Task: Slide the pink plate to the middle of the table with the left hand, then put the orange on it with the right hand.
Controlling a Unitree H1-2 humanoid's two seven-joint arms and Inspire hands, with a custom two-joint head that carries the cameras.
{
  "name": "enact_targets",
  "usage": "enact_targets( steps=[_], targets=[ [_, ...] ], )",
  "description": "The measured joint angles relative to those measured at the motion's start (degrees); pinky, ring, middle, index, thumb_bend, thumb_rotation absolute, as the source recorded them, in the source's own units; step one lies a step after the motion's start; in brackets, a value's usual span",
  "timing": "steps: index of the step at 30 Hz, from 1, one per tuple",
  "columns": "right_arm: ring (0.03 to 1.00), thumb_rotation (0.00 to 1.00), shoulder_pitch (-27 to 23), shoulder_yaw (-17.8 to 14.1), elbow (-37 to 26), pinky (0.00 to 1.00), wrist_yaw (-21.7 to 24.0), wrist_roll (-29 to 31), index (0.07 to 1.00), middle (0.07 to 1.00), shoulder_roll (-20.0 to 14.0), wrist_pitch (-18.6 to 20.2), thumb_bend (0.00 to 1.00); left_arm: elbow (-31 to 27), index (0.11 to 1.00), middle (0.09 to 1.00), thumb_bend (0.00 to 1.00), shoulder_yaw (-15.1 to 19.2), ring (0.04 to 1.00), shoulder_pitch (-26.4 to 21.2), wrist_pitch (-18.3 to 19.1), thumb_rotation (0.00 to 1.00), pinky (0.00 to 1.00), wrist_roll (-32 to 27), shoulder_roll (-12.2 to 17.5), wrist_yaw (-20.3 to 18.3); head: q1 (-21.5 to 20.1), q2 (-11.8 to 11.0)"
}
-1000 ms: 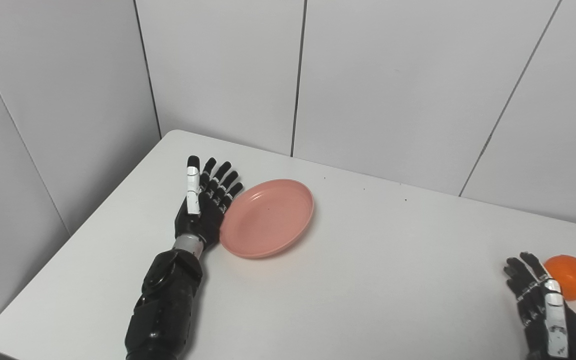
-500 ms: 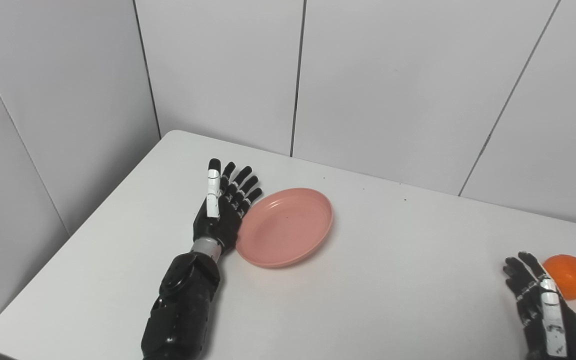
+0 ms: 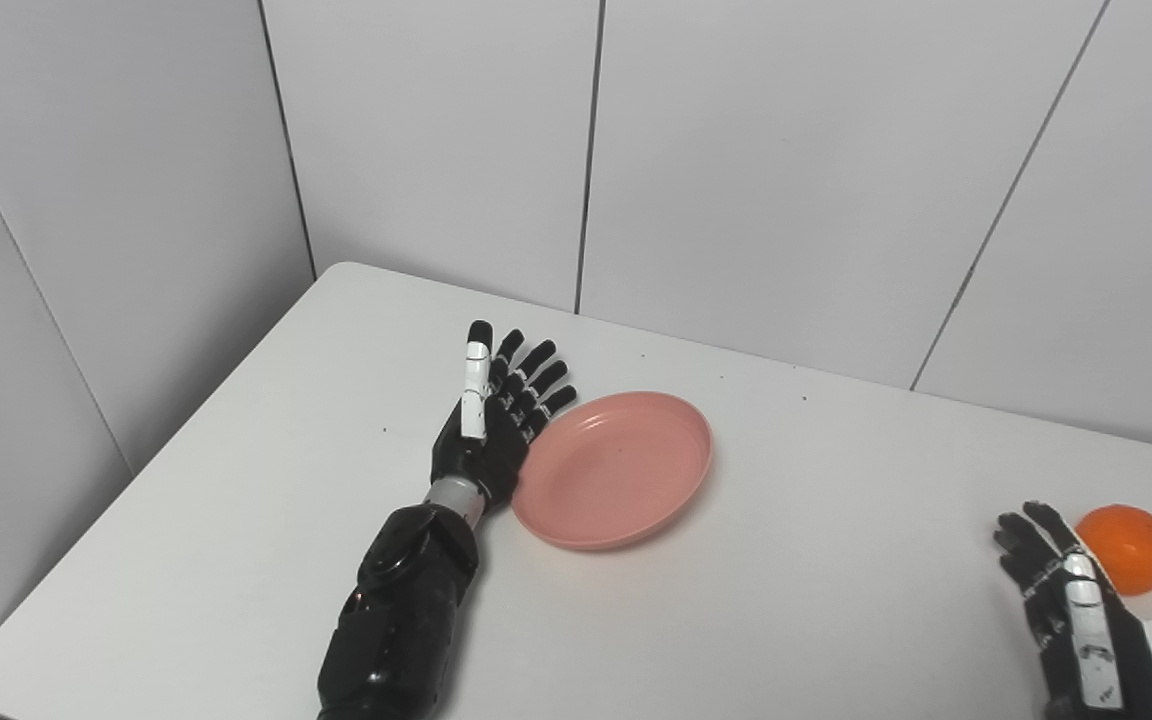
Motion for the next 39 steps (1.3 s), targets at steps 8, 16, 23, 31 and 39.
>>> enact_targets(
  steps=[8, 16, 23, 31, 39],
  targets=[
    [0.875, 0.80, 0.01, 0.23, -0.03, 0.93, 0.11, -0.44, 0.851, 0.835, -0.02, -0.02, 0.57, 0.74, 1.000, 0.911, 0.75, -1.13, 0.913, -0.37, -0.07, 0.87, 0.85, 0.24, -0.97, -0.59, -0.44, 0.35],
    [0.872, 0.79, 0.01, 0.30, -0.04, 0.93, 0.12, -0.54, 0.851, 0.835, -0.02, -0.01, 0.59, 2.32, 1.000, 0.897, 0.76, -2.16, 0.904, -1.06, -1.44, 0.86, 0.84, 1.35, -1.58, -1.42, -0.88, 0.44],
    [0.872, 0.79, 0.27, 0.34, -0.56, 0.93, -0.10, -0.62, 0.849, 0.832, 0.21, 0.04, 0.60, 2.36, 1.000, 0.898, 0.75, -2.61, 0.915, -1.05, -1.51, 0.86, 0.85, 1.61, -3.16, -1.49, -1.76, 0.88],
    [0.866, 0.77, 0.70, 0.73, -1.09, 0.92, -0.37, -1.81, 0.841, 0.828, 0.53, 0.02, 0.62, 2.35, 1.000, 0.891, 0.73, -3.65, 0.899, -0.94, -1.49, 0.88, 0.81, 2.11, -3.72, -1.74, -2.37, 1.05],
    [0.859, 0.75, 1.19, 0.86, -1.82, 0.90, -1.17, -2.19, 0.825, 0.826, 1.31, -0.01, 0.61, 2.89, 1.000, 0.897, 0.73, -4.96, 0.909, -0.91, -1.49, 0.89, 0.84, 2.42, -5.39, -2.54, -3.78, 1.49]
  ],
)
